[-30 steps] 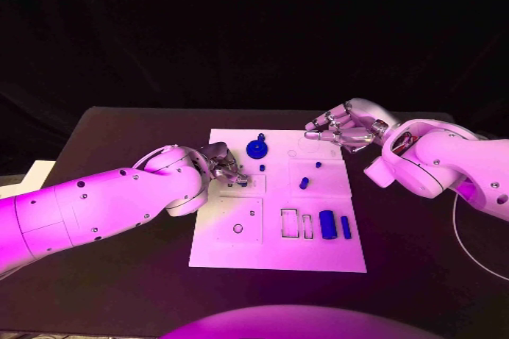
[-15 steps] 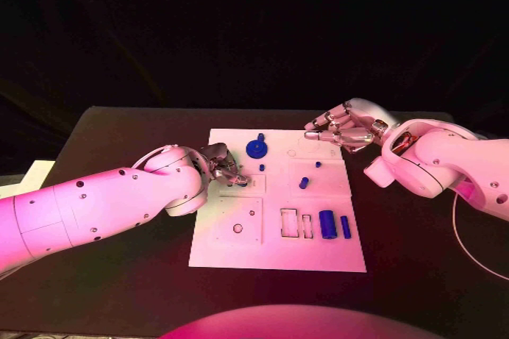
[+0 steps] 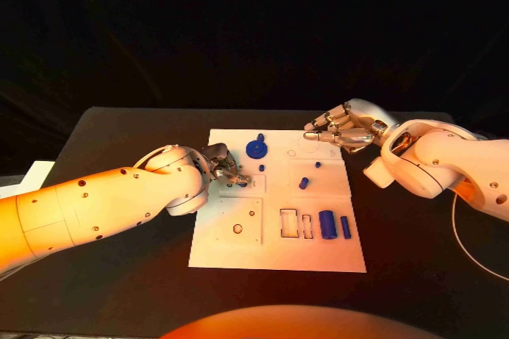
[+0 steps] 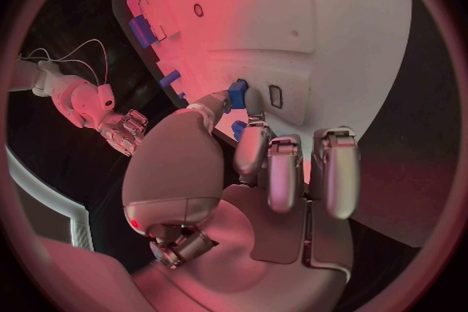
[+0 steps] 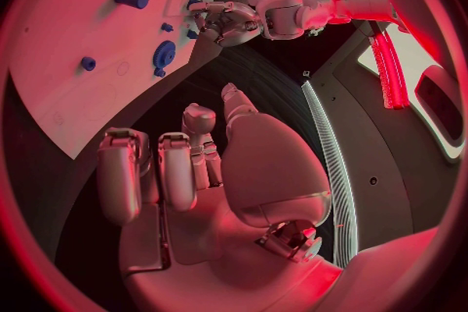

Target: Assemble the parts on the task board

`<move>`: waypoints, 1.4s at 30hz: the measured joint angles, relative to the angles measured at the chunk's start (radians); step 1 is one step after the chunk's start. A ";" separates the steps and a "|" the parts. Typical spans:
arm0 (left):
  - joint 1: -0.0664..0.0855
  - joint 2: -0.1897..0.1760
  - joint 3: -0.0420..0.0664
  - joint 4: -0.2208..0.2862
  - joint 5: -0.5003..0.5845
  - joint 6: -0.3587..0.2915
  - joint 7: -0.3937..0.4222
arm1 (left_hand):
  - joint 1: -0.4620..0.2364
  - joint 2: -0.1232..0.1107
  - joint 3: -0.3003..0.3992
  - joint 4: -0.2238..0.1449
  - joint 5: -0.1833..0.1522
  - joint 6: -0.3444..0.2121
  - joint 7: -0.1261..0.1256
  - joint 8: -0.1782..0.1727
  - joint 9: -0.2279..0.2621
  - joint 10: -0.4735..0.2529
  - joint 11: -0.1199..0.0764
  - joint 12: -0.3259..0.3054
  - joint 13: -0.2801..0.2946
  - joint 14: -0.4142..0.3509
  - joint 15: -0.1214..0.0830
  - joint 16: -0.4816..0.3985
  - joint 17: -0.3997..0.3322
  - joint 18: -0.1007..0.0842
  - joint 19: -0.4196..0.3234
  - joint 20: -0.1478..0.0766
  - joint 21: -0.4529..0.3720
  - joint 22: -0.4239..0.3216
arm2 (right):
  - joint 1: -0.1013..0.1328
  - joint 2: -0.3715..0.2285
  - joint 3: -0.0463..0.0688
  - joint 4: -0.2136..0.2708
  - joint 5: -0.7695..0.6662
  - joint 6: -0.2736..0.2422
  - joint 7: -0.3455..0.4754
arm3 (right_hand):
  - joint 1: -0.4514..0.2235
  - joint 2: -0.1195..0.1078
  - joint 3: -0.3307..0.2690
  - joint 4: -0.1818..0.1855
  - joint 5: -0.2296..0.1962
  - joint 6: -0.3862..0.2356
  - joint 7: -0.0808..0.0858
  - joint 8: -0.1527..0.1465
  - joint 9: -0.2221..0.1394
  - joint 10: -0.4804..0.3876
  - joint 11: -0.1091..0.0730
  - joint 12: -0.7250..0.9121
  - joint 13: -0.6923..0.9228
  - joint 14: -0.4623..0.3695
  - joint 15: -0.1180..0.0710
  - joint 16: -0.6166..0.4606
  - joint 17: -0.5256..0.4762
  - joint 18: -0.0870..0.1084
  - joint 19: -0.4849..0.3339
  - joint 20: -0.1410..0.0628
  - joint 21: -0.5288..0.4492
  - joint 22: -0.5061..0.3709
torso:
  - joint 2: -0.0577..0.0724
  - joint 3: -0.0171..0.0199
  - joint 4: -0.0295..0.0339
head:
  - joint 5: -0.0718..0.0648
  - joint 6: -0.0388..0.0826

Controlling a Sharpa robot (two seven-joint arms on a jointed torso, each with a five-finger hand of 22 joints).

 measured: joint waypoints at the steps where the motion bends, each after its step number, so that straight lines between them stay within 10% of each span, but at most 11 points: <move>1: 0.000 0.000 0.000 -0.001 0.001 0.001 -0.001 | -0.005 0.004 -0.010 0.004 0.000 0.009 -0.009 0.000 -0.002 0.000 0.000 0.000 0.000 0.000 0.000 0.000 0.000 0.000 0.000 0.000 0.000 0.000 | 0.000 0.000 0.000 0.000 0.000 0.000 0.000 | 0.000 0.000 0.000 0.000 0.000 0.000 0.000 0.000 0.000 0.000 0.000 0.000 0.000 0.000 0.000 0.000 0.000 0.000 0.000 0.000 0.000 0.000 | 0.000 0.0000 -0.0001 | 0.000 0.000; 37: -0.001 0.011 -0.002 -0.019 0.013 0.023 -0.025 | -0.092 0.046 -0.250 0.148 0.000 0.037 -0.024 0.011 0.007 0.000 0.000 0.007 0.010 0.000 0.000 0.000 0.000 -0.011 0.000 0.000 0.008 0.001 | 0.000 -0.004 0.000 0.004 0.002 0.009 0.004 | -0.005 0.005 -0.014 0.008 0.004 0.000 0.000 0.000 0.000 0.000 0.000 0.000 0.000 0.000 0.000 -0.004 0.000 0.000 -0.004 0.004 -0.004 -0.004 | 0.000 -0.0007 0.0010 | -0.006 0.004; 42: -0.002 0.006 0.000 -0.013 0.016 0.018 -0.026 | -0.109 0.064 -0.320 0.165 -0.094 0.037 -0.023 0.011 0.009 0.000 0.000 0.007 0.011 0.000 0.000 0.000 0.000 -0.010 0.000 0.000 0.008 0.001 | 0.000 -0.003 0.000 0.003 0.003 0.010 0.005 | -0.011 0.011 -0.014 0.008 0.004 0.000 0.000 0.000 0.000 0.000 0.000 0.000 0.000 0.000 0.000 -0.004 0.001 0.000 -0.004 0.004 -0.004 -0.005 | 0.000 -0.0011 0.0010 | -0.006 0.006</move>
